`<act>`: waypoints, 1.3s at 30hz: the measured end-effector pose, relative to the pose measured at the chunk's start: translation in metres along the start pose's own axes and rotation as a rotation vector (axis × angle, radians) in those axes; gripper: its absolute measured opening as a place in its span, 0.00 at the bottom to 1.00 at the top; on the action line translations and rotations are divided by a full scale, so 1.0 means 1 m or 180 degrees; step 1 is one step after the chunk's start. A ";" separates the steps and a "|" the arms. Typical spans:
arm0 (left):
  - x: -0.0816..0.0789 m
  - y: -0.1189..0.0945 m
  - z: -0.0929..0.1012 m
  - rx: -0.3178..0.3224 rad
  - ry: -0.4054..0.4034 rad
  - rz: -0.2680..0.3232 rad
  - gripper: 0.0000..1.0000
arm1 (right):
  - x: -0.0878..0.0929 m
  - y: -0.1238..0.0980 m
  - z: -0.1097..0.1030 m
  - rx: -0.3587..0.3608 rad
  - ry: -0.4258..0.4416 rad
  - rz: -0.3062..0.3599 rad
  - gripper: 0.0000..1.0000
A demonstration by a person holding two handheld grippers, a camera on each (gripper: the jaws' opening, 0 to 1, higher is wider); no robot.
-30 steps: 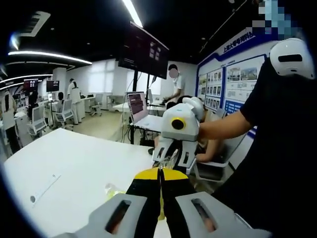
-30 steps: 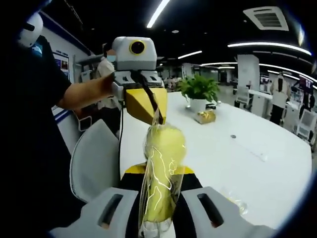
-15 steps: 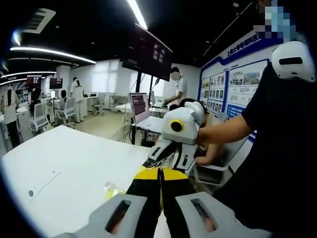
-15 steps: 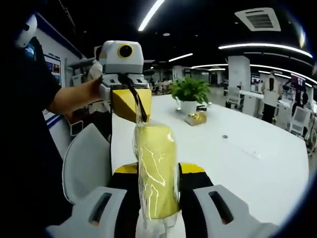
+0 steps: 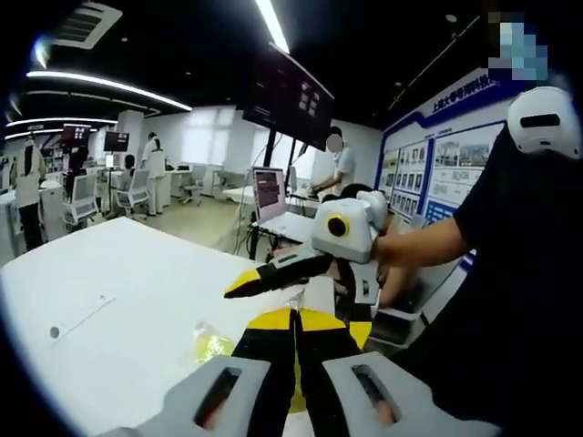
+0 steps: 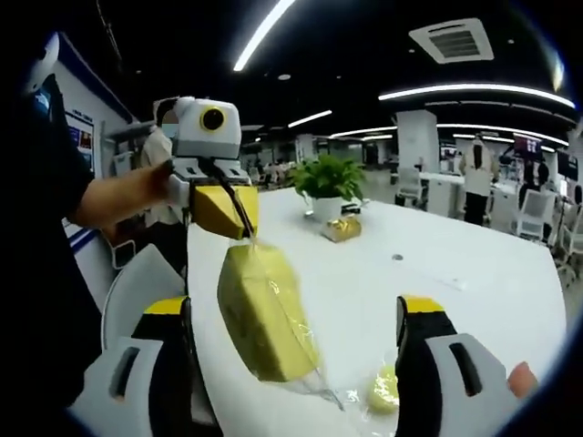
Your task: Compare the silicone blocks by pressing each to a similar depth, holding the contact briefly, and releasing to observe deformation and rebound differences across the visible hardness samples.
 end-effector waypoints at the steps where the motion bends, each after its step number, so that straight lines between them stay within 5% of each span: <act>1: 0.001 -0.001 -0.001 -0.0031 -0.0065 0.0025 0.00 | -0.002 -0.001 0.000 0.0014 0.0066 0.0099 0.94; 6: 0.004 -0.004 -0.001 -0.0089 -0.0142 0.0059 0.00 | -0.005 -0.005 -0.001 0.0037 0.0240 0.0230 0.96; 12: 0.011 -0.010 -0.007 -0.0252 -0.0338 0.0152 0.00 | -0.013 -0.014 -0.008 0.0148 -0.0016 0.0287 0.96; 30: 0.030 -0.020 -0.015 -0.0479 -0.0660 0.0189 0.00 | -0.029 -0.070 0.006 0.0653 -0.0157 0.0451 0.85; 37: 0.035 -0.022 -0.016 -0.0499 -0.0765 0.0176 0.00 | -0.019 -0.098 0.003 0.0754 -0.0158 0.0504 0.81; 39: 0.037 -0.022 -0.017 -0.0515 -0.0774 0.0178 0.00 | -0.010 -0.106 0.002 0.0840 -0.0167 0.0355 0.78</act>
Point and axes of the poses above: the point that each gripper's makers call its tool centre point, and the gripper's own axes: y roughly forward along the fingers, z roughly to its right, x roughly out of its underside, the point moved 10 cm from there along -y, roughly backward along the fingers, and after that the axes turned 3 degrees about y, right-handed, at the moved point
